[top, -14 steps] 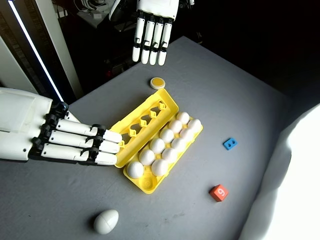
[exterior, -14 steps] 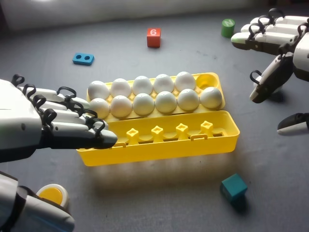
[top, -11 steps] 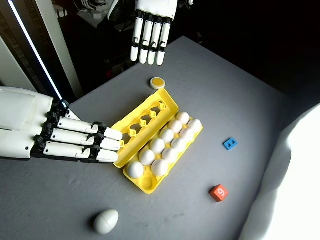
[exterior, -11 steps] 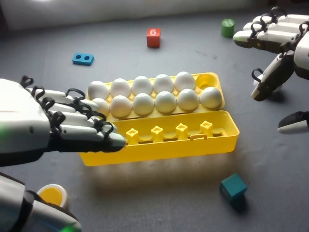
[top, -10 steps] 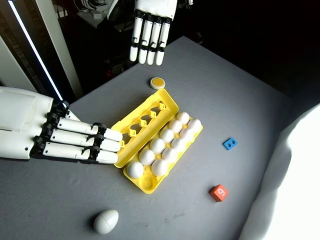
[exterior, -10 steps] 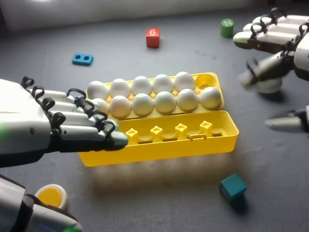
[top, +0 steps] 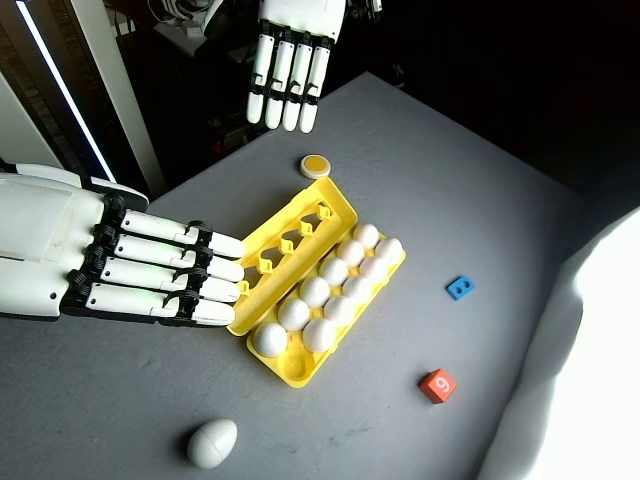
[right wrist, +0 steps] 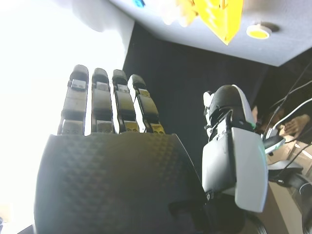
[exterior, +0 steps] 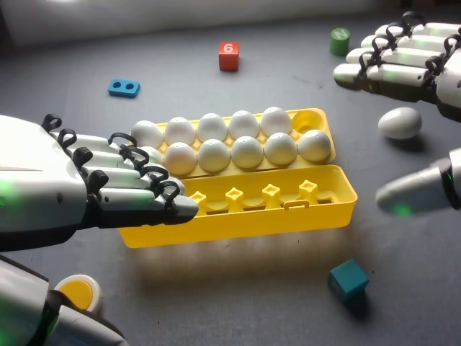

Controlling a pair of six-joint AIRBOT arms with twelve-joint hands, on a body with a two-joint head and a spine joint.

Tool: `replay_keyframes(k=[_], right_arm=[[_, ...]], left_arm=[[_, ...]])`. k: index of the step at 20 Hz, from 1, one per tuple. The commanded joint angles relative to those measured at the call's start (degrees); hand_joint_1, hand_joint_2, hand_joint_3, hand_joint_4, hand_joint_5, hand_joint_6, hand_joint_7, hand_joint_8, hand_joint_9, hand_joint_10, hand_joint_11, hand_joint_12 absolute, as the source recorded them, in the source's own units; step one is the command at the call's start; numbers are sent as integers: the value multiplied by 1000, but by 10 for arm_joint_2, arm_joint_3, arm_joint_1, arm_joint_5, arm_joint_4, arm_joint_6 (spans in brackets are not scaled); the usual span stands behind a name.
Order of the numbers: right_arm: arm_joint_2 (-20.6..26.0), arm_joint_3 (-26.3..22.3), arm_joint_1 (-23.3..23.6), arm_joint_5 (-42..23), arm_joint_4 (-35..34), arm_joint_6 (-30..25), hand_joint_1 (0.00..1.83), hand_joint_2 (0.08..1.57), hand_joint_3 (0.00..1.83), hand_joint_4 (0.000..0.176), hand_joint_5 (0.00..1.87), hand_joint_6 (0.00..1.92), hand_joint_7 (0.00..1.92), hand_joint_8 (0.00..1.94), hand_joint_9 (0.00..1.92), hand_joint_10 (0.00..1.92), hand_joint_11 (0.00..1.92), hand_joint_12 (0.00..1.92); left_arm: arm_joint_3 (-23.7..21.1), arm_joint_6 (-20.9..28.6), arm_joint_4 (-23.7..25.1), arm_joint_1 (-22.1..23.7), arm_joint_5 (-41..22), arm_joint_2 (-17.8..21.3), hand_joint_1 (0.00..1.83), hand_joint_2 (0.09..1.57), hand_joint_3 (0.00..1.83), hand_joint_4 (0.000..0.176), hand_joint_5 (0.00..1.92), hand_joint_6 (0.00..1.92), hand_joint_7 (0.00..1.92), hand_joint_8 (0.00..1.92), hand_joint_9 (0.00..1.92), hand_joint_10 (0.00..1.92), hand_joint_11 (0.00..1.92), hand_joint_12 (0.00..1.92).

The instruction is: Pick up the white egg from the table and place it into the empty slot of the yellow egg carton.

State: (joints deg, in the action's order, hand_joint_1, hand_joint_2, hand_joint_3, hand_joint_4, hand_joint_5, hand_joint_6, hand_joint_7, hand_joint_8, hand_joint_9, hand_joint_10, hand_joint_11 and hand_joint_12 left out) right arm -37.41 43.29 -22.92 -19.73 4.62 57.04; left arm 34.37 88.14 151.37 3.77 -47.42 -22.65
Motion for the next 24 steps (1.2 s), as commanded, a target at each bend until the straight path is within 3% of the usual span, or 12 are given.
replay_keyframes(k=[1,3,4,7,8,12,13,17,21,22,23,24], right_arm=[[3,-1,7,-65,-4,3,110,705,0,79,337,21,0,0,0,0,0,0],[3,-1,2,-66,-4,6,206,711,0,147,627,37,25,0,0,0,0,0],[3,-1,0,-67,-4,9,234,715,1,165,697,51,61,12,0,0,0,0],[-9,2,-4,-73,-141,147,393,734,10,141,701,18,82,0,0,0,0,0],[-19,14,-4,-74,-153,160,423,745,14,147,727,27,67,0,0,0,0,0],[-46,53,-15,-94,-155,165,526,767,16,162,793,42,25,3,0,0,0,0],[-53,65,-16,-100,-155,167,543,771,16,148,779,33,4,0,0,0,0,0],[-81,113,-17,-107,-155,172,573,775,13,132,764,20,6,2,0,0,0,0],[-124,168,-24,-128,-155,192,586,779,11,149,783,22,0,0,0,0,0,0],[-133,180,-28,-132,-155,194,607,781,11,134,801,28,8,3,0,0,0,0],[-141,191,-33,-136,-155,198,588,793,16,136,799,25,1,0,0,0,0,0],[-148,201,-39,-142,-156,207,607,793,14,125,810,28,2,0,0,0,0,0]], left_arm=[[-2,4,-11,10,40,-1,0,1067,20,0,29,10,20,7,0,0,0,0],[-2,5,-8,12,40,-4,0,1069,18,0,25,6,14,4,0,0,0,0],[-2,5,-7,12,40,-6,0,1068,16,0,27,6,15,4,0,0,0,0],[-1,5,-6,12,40,-13,0,1067,12,0,31,6,20,5,0,0,0,0],[-2,6,-6,12,40,-15,0,1070,13,0,35,7,23,5,0,0,0,0],[-2,6,-7,12,40,-17,0,1065,7,0,67,15,49,12,19,7,9,4],[-1,6,-7,12,40,-17,0,1066,7,0,71,15,52,12,24,8,18,8],[1,6,-7,14,40,-17,0,1073,7,0,64,9,46,8,10,4,6,3],[-1,6,-6,5,40,-17,0,1078,7,0,53,3,29,2,0,0,1,0],[0,6,-6,5,40,-17,0,1076,6,0,59,5,27,1,0,0,0,0],[1,6,-6,5,40,-17,0,1079,7,0,38,0,5,0,0,0,0,0],[2,6,-6,5,40,-17,0,1073,4,0,44,4,16,6,0,0,0,0]])
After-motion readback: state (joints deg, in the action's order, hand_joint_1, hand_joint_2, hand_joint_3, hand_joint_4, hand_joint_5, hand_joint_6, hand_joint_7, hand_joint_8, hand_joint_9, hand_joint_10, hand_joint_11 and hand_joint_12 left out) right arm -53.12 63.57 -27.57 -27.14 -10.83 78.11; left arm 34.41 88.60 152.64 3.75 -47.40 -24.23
